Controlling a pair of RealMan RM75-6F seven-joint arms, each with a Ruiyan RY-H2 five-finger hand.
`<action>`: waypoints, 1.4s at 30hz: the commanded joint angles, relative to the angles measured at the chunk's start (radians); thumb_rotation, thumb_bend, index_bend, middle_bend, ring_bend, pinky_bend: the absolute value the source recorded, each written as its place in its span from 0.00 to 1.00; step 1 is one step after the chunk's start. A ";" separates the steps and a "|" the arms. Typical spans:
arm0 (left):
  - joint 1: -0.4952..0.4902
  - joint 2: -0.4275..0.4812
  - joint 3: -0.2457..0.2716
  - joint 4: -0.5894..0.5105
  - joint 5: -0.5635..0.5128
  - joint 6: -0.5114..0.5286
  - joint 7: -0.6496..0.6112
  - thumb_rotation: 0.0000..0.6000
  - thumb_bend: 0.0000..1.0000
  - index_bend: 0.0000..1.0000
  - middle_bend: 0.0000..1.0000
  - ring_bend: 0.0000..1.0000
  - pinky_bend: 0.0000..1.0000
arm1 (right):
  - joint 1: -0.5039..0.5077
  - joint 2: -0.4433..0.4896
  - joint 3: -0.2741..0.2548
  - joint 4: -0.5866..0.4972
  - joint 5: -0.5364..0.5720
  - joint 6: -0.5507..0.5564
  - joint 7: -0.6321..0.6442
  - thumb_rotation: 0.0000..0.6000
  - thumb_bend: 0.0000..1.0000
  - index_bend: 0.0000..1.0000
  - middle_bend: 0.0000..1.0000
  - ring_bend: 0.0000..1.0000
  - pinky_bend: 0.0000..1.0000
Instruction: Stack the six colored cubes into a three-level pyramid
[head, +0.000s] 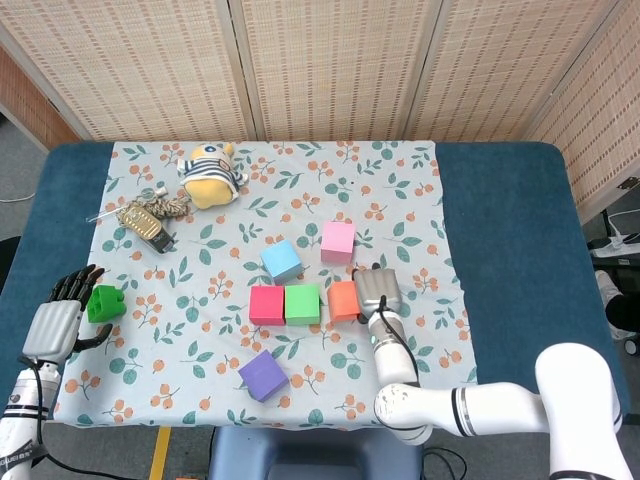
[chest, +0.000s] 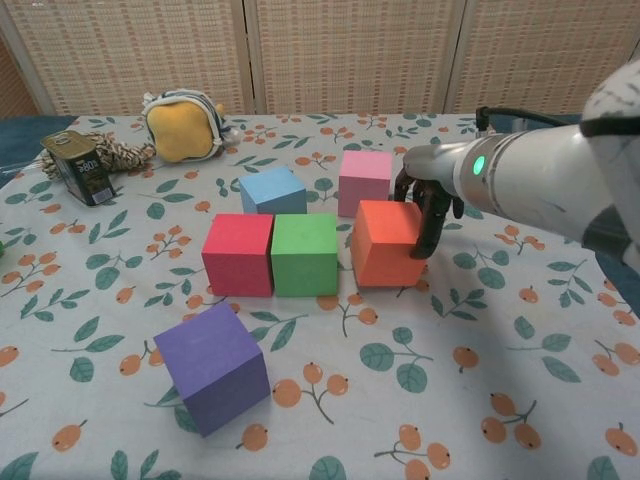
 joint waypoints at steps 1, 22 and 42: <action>0.001 0.001 0.001 0.000 0.003 0.003 -0.004 1.00 0.32 0.00 0.00 0.00 0.09 | 0.007 -0.009 0.004 0.008 0.007 0.004 0.000 1.00 0.24 0.89 0.35 0.16 0.35; 0.002 0.010 0.003 0.000 0.016 0.006 -0.026 1.00 0.35 0.00 0.00 0.00 0.09 | 0.042 -0.047 0.017 0.050 0.066 -0.013 -0.020 0.85 0.24 0.49 0.23 0.10 0.35; -0.001 0.003 0.004 0.006 0.016 0.002 -0.023 1.00 0.35 0.00 0.00 0.00 0.09 | 0.035 0.046 0.005 -0.032 0.089 -0.055 -0.019 0.85 0.24 0.12 0.08 0.01 0.32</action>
